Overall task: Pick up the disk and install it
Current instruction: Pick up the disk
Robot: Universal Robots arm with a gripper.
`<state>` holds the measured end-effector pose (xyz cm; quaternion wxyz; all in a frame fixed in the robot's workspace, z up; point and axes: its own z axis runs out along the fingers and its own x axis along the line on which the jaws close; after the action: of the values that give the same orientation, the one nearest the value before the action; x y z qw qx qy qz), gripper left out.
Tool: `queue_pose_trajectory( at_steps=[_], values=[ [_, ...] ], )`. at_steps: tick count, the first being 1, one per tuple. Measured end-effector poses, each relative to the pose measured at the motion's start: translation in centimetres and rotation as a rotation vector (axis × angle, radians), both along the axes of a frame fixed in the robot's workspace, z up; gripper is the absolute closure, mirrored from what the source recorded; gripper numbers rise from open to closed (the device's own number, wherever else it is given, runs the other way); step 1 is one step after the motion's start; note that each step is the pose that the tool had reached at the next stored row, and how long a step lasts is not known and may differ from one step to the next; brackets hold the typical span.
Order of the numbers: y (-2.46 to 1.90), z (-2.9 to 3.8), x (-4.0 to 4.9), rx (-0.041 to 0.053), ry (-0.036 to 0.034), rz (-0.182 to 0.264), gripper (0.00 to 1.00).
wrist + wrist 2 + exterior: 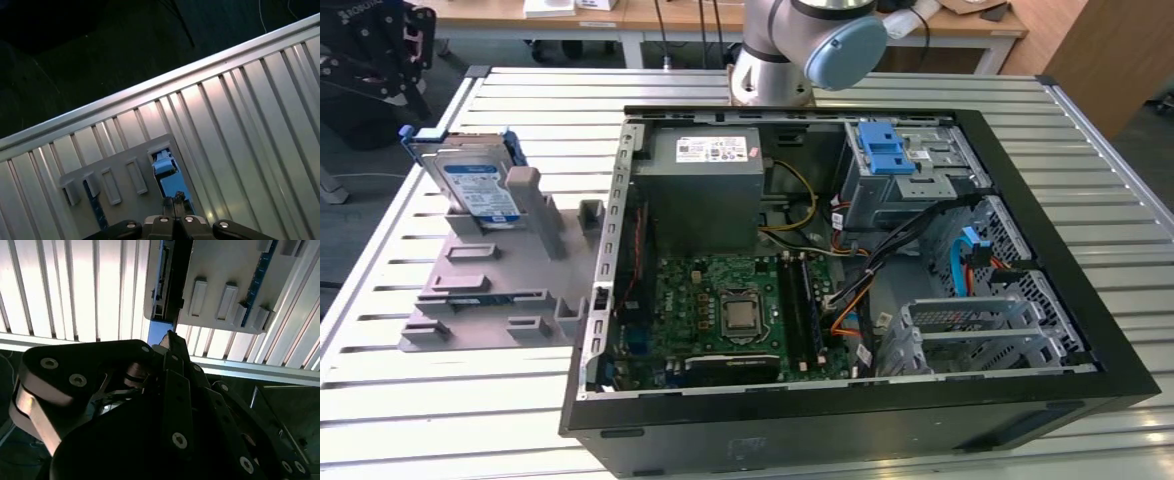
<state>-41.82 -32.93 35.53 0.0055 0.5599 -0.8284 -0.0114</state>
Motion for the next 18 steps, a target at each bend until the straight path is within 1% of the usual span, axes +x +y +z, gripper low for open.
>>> queue_pose_trajectory(
  at_steps=[11, 12, 14, 16, 17, 18],
  values=[
    [0.00, -0.13, 0.00, 0.0000, -0.0003, 0.197, 0.89],
    [0.00, -0.13, 0.00, 0.0000, -0.0004, 0.208, 0.89],
    [0.00, -0.13, 0.00, 0.0000, -0.0005, 0.211, 0.89],
    [0.00, -0.13, 0.00, -0.0001, -0.0005, 0.211, 0.77],
    [0.00, -0.13, 0.00, 0.0000, -0.0005, 0.211, 0.77],
    [0.00, -0.13, 0.00, 0.0000, -0.0005, 0.211, 0.71]
  ],
)
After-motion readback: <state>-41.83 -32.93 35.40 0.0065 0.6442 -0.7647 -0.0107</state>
